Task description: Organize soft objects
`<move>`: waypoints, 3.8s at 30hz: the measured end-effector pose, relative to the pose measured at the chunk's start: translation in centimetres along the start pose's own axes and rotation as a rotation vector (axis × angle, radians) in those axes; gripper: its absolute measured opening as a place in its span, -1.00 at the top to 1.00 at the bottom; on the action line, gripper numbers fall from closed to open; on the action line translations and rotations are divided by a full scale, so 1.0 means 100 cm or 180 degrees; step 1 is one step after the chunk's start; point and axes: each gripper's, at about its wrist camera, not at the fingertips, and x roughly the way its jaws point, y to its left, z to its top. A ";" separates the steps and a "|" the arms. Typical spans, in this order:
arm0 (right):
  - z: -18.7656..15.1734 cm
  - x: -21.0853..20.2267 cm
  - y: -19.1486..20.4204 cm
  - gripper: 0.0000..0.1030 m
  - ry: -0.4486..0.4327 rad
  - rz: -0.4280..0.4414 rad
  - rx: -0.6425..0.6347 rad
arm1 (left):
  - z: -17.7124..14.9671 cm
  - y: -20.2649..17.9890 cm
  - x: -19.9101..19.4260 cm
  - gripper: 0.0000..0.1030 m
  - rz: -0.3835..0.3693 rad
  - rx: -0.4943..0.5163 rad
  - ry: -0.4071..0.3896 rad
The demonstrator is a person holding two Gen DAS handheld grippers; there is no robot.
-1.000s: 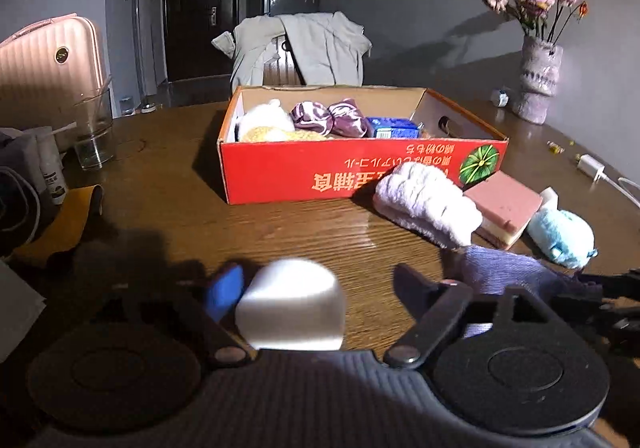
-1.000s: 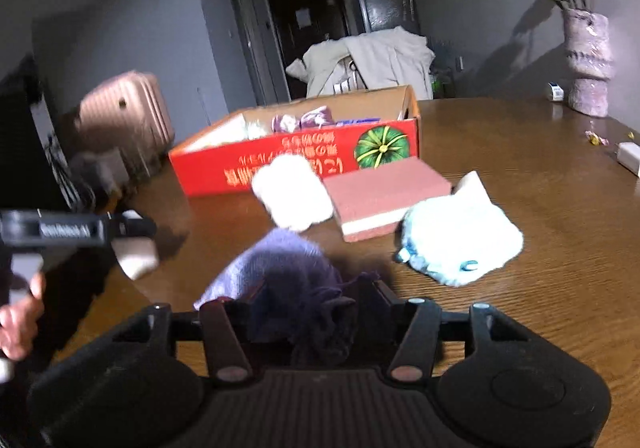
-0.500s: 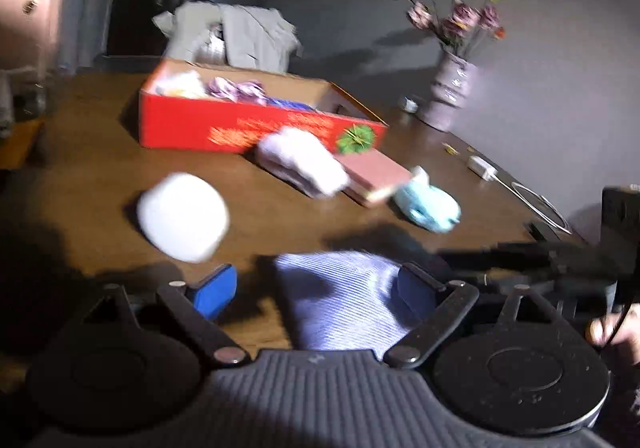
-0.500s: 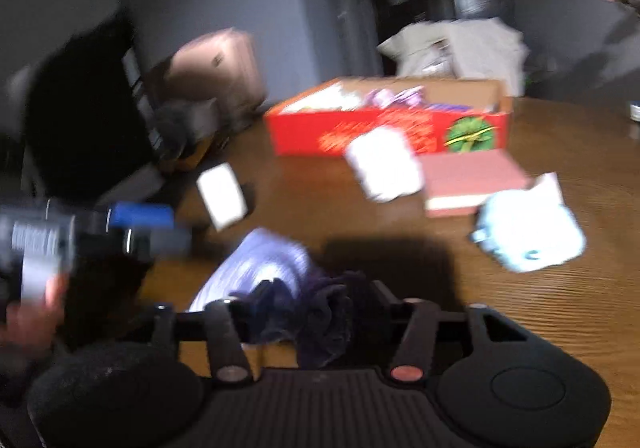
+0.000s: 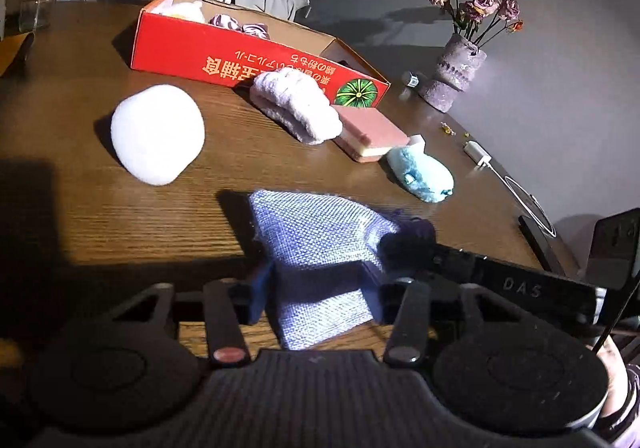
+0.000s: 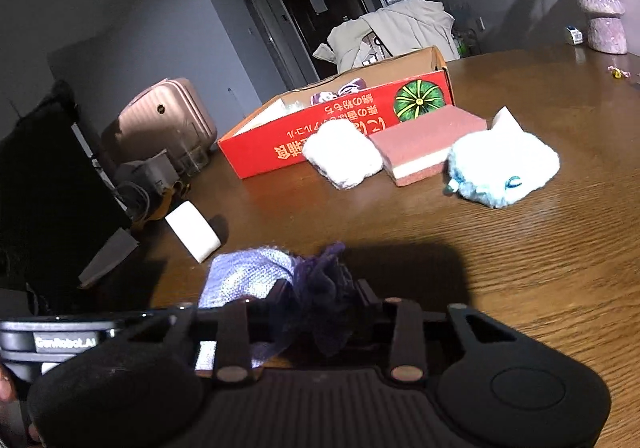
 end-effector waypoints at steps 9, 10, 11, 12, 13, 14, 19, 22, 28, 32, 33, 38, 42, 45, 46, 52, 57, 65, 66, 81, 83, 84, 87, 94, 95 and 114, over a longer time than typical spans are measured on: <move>0.029 -0.019 0.001 0.44 -0.0209 0.0007 -0.0044 | 0.035 -0.014 -0.006 0.63 -0.0225 0.0031 -0.0154; 0.045 -0.021 0.000 0.44 -0.0278 0.0029 -0.0087 | 0.049 -0.017 -0.008 0.63 -0.0265 0.0052 -0.0225; 0.061 -0.021 -0.001 0.43 -0.0333 0.0046 -0.0130 | 0.066 -0.021 -0.007 0.63 -0.0305 0.0058 -0.0288; 0.078 -0.020 -0.004 0.43 -0.0384 0.0054 -0.0173 | 0.084 -0.022 -0.003 0.63 -0.0352 0.0046 -0.0348; 0.097 -0.016 -0.007 0.43 -0.0432 0.0052 -0.0199 | 0.104 -0.024 0.004 0.63 -0.0394 0.0018 -0.0388; 0.117 -0.010 -0.012 0.43 -0.0452 0.0049 -0.0201 | 0.122 -0.024 0.014 0.63 -0.0417 -0.0032 -0.0400; 0.204 0.051 -0.039 0.43 -0.0313 -0.0070 -0.0161 | 0.206 -0.011 0.084 0.63 -0.0352 -0.0280 -0.0305; 0.235 0.093 -0.050 0.43 -0.0149 -0.0148 -0.0115 | 0.235 0.002 0.121 0.63 -0.0178 -0.0414 -0.0214; 0.247 0.167 -0.055 0.42 0.0176 -0.0179 -0.0037 | 0.257 0.040 0.157 0.59 0.0160 -0.0487 -0.0045; 0.243 0.206 -0.049 0.42 0.0378 -0.0284 -0.0082 | 0.260 0.057 0.162 0.14 0.0410 -0.0394 0.0014; 0.240 0.213 -0.046 0.42 0.0431 -0.0317 -0.0127 | 0.261 0.058 0.159 0.05 0.0443 -0.0359 -0.0015; 0.228 0.236 -0.037 0.28 0.0685 -0.0237 -0.0199 | 0.262 0.054 0.133 -0.28 0.0468 -0.0246 -0.0192; 0.233 0.214 -0.032 -0.43 0.0533 -0.0335 -0.0274 | 0.261 0.040 0.113 -0.40 0.0528 -0.0015 -0.0286; 0.242 0.180 -0.031 -0.47 0.0367 -0.0418 -0.0394 | 0.259 0.027 0.093 -0.54 0.0647 0.0156 -0.0389; 0.244 0.165 -0.030 -0.48 0.0298 -0.0439 -0.0432 | 0.258 0.021 0.085 -0.57 0.0677 0.0235 -0.0429; 0.246 0.067 -0.028 -0.66 -0.0080 -0.0577 -0.0652 | 0.230 -0.015 0.017 -0.89 0.0737 0.0779 -0.0829; 0.232 0.002 -0.024 -0.75 -0.0332 -0.0577 -0.0735 | 0.208 -0.036 -0.018 -0.95 0.0743 0.0933 -0.0993; 0.169 -0.057 -0.003 -0.78 -0.0752 -0.0498 -0.0921 | 0.142 -0.061 -0.059 -1.00 0.1053 0.1066 -0.1412; 0.153 -0.061 -0.002 -0.78 -0.0777 -0.0472 -0.0940 | 0.125 -0.064 -0.062 -1.00 0.1105 0.1103 -0.1446; 0.009 -0.082 -0.010 -0.78 -0.0497 -0.0360 -0.0694 | -0.006 -0.058 -0.064 -1.00 0.0790 0.0937 -0.1170; 0.014 -0.080 -0.013 -0.78 -0.0531 -0.0444 -0.0687 | -0.002 -0.058 -0.059 -1.00 0.0800 0.0920 -0.1162; 0.018 -0.077 -0.016 -0.78 -0.0540 -0.0478 -0.0672 | 0.000 -0.058 -0.057 -1.00 0.0815 0.0926 -0.1165; 0.033 -0.063 -0.033 -0.78 -0.0498 -0.0639 -0.0543 | 0.005 -0.055 -0.050 -1.00 0.0829 0.0926 -0.1129; 0.074 -0.016 -0.079 -0.65 -0.0320 -0.0819 -0.0222 | 0.021 -0.051 -0.025 -1.00 0.0921 0.0888 -0.1032; 0.079 -0.008 -0.085 -0.59 -0.0277 -0.0889 -0.0178 | 0.023 -0.050 -0.022 -1.00 0.0903 0.0860 -0.1016; 0.018 -0.004 -0.004 -0.21 0.0231 0.0123 -0.0309 | 0.020 -0.036 0.007 -0.81 0.0303 0.0569 -0.0474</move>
